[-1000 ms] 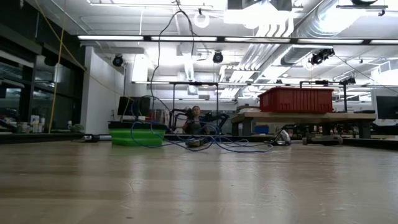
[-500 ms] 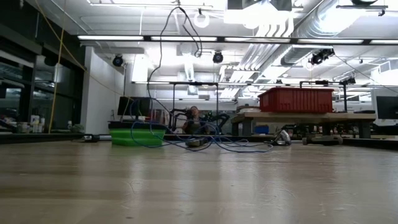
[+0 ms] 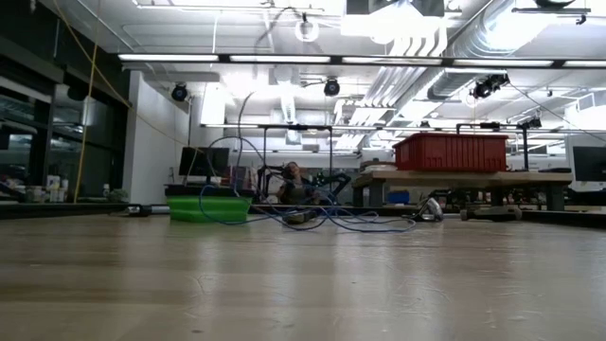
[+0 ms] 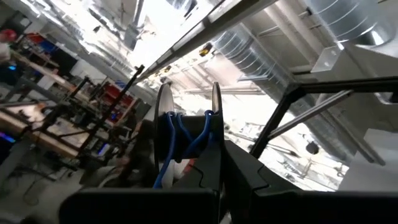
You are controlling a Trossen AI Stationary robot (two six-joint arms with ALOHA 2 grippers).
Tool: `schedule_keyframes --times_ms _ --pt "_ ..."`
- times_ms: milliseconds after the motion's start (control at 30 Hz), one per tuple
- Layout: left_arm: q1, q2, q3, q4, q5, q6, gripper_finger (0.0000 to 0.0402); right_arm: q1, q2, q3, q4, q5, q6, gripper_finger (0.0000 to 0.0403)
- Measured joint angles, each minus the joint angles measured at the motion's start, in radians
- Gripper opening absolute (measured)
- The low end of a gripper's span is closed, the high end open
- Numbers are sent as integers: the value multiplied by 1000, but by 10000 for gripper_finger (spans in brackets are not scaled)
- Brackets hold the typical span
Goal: Coil cords
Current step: Coil the blue wire onto the spool
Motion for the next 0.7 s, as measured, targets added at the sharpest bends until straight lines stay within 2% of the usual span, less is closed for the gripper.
schedule_keyframes --times_ms 200,467,700 --pt "75 -32 0 -180 13 63 0 12 -117 0 -156 73 -28 1" --pt "97 -57 0 -537 37 145 0 6 -241 0 -180 174 -87 0" --pt "-6 -22 0 -549 102 98 0 -49 -258 0 -178 161 -113 0"
